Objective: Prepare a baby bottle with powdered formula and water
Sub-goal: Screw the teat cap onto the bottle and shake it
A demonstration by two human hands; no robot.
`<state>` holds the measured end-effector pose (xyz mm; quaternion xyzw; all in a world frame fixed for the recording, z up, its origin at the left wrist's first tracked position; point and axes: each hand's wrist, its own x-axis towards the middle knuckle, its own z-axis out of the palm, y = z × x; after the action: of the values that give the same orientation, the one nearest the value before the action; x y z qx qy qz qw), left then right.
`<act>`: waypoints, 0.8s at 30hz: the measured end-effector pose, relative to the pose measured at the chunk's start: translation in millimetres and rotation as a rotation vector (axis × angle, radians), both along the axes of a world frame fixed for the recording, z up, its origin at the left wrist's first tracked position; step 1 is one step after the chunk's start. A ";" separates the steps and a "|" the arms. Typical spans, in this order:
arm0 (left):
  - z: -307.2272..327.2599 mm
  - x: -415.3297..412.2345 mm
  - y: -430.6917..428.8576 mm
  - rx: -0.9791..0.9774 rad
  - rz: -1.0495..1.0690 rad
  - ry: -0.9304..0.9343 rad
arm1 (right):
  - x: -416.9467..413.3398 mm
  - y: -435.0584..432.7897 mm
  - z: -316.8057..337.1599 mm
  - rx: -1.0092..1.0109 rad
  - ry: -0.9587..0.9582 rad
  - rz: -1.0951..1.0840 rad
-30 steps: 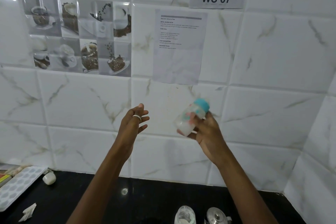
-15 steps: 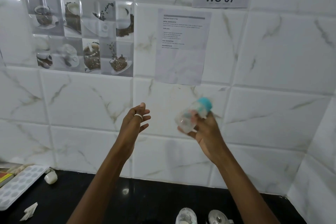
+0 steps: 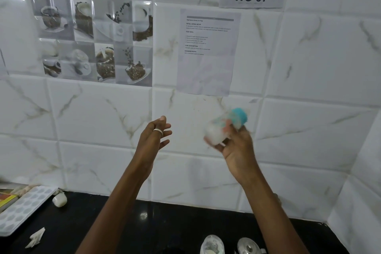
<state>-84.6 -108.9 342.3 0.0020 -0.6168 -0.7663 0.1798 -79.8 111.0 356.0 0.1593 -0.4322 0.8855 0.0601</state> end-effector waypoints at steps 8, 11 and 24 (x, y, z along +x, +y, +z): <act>3.4 2.2 -2.8 0.023 0.000 -0.003 | 5.7 -5.4 -0.2 0.328 0.017 0.041; 2.3 4.6 -3.4 0.017 0.002 0.004 | 0.1 -0.5 10.6 -0.102 0.006 -0.013; 3.5 8.3 -3.1 0.008 0.001 0.007 | 7.8 -7.7 17.0 0.143 0.015 0.003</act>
<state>-76.3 -112.1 345.7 0.0004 -0.6131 -0.7686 0.1823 -72.0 103.3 373.0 0.1704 -0.4935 0.8514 0.0507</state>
